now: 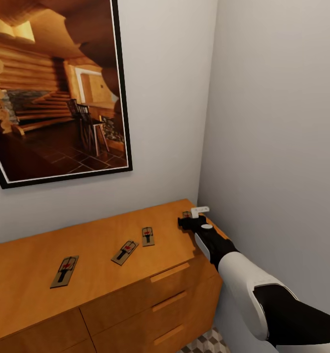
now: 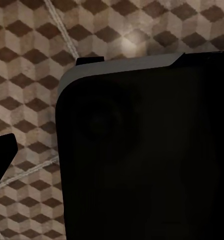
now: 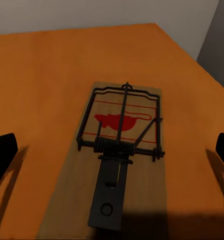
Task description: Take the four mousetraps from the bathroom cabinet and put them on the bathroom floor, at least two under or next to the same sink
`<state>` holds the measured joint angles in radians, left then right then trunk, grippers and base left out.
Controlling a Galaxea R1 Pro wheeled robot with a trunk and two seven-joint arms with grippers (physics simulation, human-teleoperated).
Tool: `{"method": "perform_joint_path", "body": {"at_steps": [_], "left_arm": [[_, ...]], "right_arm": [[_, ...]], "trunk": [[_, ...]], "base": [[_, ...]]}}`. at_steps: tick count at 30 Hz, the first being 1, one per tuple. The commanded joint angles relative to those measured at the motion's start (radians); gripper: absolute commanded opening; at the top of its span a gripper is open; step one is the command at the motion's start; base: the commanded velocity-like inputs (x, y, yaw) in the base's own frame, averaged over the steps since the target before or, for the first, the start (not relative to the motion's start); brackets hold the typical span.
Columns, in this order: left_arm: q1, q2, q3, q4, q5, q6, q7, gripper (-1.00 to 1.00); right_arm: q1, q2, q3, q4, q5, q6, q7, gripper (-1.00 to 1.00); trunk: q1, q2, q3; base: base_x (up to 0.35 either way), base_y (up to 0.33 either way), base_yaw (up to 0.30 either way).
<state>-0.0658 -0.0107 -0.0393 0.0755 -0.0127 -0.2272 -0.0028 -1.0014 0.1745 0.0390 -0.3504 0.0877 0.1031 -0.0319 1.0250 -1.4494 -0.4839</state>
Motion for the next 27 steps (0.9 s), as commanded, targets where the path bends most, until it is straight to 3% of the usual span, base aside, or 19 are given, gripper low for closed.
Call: {"method": "perform_joint_path", "body": {"at_steps": [1, 27], "left_arm": [[-0.002, 0.000, -0.004, 0.004, -0.001, -0.008, 0.000, 1.00], [-0.002, 0.000, -0.004, 0.004, -0.001, -0.009, 0.000, 1.00]], "right_arm": [[0.000, 0.000, 0.003, 0.001, 0.009, 0.006, -0.003, 1.00], [0.000, 0.000, 0.004, 0.013, 0.009, 0.000, 0.000, 1.00]], "trunk": [[0.000, -0.001, -0.001], [0.000, -0.001, -0.001]], "base": [[0.000, 0.000, 0.000], [0.000, 0.000, 0.000]]}}
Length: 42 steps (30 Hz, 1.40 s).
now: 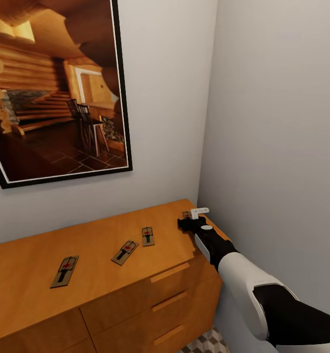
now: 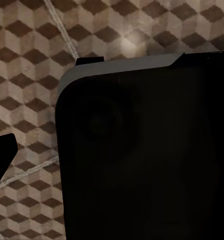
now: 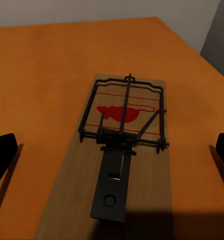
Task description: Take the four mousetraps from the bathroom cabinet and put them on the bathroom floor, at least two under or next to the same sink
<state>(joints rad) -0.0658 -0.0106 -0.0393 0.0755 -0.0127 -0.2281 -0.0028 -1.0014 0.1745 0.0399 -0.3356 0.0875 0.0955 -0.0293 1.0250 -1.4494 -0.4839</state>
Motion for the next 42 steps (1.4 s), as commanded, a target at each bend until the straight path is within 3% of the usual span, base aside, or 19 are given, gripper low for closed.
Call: {"method": "perform_joint_path", "body": {"at_steps": [1, 16, 17, 42], "left_arm": [[-0.002, -0.001, -0.004, 0.004, -0.001, -0.007, 0.000, 1.00], [-0.002, -0.003, -0.004, 0.004, -0.001, -0.007, 0.000, 1.00], [-0.002, -0.003, -0.004, 0.004, -0.001, -0.007, 0.000, 1.00], [-0.002, -0.010, -0.004, 0.004, -0.001, -0.007, 0.000, 1.00]], "right_arm": [[0.000, 0.000, 0.003, -0.002, 0.009, 0.007, -0.003, 1.00], [0.000, 0.000, 0.002, 0.027, 0.009, -0.025, -0.003, 1.00], [0.000, 0.000, 0.002, 0.028, 0.009, -0.026, -0.003, -1.00], [0.000, 0.000, 0.003, 0.032, 0.008, -0.031, -0.004, -1.00]], "trunk": [[0.000, -0.001, -0.001], [0.000, -0.001, -0.001], [0.000, -0.001, -0.001], [0.000, -0.001, -0.001]], "base": [[0.000, 0.000, 0.000], [0.000, 0.000, 0.000], [0.000, 0.000, 0.000], [0.000, 0.000, 0.000]]}}
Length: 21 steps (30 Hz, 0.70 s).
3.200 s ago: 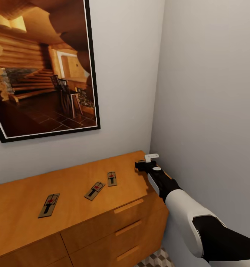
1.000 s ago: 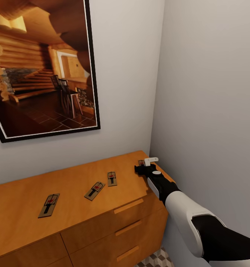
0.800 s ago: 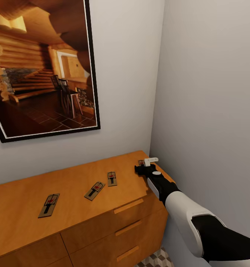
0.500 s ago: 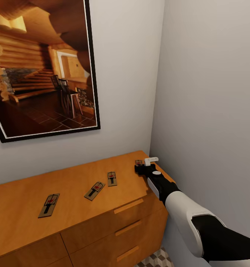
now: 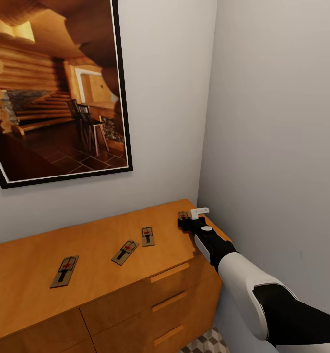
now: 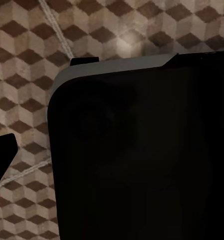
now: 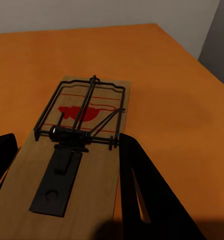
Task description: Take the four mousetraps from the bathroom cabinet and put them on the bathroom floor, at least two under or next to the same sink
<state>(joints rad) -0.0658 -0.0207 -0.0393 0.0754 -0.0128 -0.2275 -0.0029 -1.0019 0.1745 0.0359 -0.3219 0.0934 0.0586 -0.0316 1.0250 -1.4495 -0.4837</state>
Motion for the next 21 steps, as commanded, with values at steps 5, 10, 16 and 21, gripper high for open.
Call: {"method": "perform_joint_path", "body": {"at_steps": [5, 10, 16, 21], "left_arm": [[-0.002, -0.007, -0.003, 0.003, -0.001, -0.013, -0.002, 1.00], [-0.002, -0.007, -0.003, 0.003, -0.001, -0.013, -0.002, 1.00], [-0.002, -0.007, -0.003, 0.003, -0.001, -0.013, -0.002, 1.00], [-0.002, -0.008, -0.003, 0.003, -0.001, -0.014, -0.003, 1.00]], "right_arm": [[0.000, 0.000, 0.006, -0.029, 0.006, 0.018, -0.010, -1.00], [0.000, 0.000, 0.006, -0.052, 0.006, 0.025, -0.010, -1.00], [0.000, 0.000, 0.006, -0.072, 0.006, 0.060, -0.010, -1.00], [0.000, 0.000, 0.006, -0.091, 0.006, 0.074, -0.011, -1.00]], "trunk": [[0.000, 0.000, -0.001], [0.000, 0.000, -0.001], [0.000, 0.000, -0.001], [0.000, 0.000, -0.001]], "base": [[0.000, 0.000, 0.000], [0.000, 0.000, 0.000], [0.000, 0.000, 0.000], [0.000, 0.000, 0.000]]}}
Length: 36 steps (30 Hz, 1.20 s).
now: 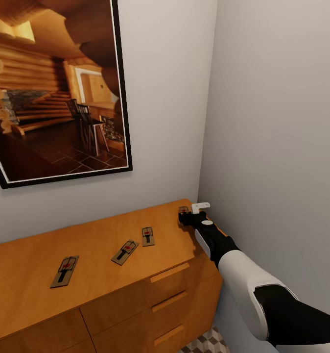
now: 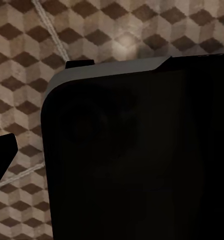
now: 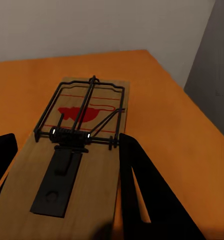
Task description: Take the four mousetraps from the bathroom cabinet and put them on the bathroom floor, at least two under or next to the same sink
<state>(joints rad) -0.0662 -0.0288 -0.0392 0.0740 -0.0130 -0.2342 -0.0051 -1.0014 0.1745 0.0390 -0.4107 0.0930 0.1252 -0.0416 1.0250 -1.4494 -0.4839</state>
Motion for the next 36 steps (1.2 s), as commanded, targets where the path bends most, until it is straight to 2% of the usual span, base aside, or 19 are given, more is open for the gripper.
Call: {"method": "perform_joint_path", "body": {"at_steps": [1, 7, 17, 36], "left_arm": [[-0.002, 0.000, -0.004, 0.004, -0.001, -0.008, -0.001, 1.00], [-0.002, -0.004, -0.004, 0.004, -0.001, -0.008, -0.001, 1.00], [-0.002, -0.006, -0.003, 0.004, -0.001, -0.007, -0.001, 1.00], [-0.001, -0.014, -0.003, 0.004, -0.001, -0.007, -0.001, 1.00]], "right_arm": [[0.000, 0.000, 0.002, -0.003, 0.007, 0.008, -0.001, -1.00], [0.000, 0.000, 0.002, -0.028, 0.008, 0.041, -0.001, -1.00], [0.000, 0.000, 0.002, -0.163, 0.006, 0.213, 0.000, -1.00], [0.000, 0.000, 0.004, -0.176, 0.008, 0.232, -0.005, -1.00]], "trunk": [[0.000, -0.001, -0.001], [0.000, -0.001, -0.001], [0.000, -0.001, -0.001], [0.000, -0.001, -0.001]], "base": [[0.000, 0.000, 0.000], [0.000, 0.000, 0.000], [-0.003, 0.001, 0.000], [-0.217, 0.150, 0.000]]}}
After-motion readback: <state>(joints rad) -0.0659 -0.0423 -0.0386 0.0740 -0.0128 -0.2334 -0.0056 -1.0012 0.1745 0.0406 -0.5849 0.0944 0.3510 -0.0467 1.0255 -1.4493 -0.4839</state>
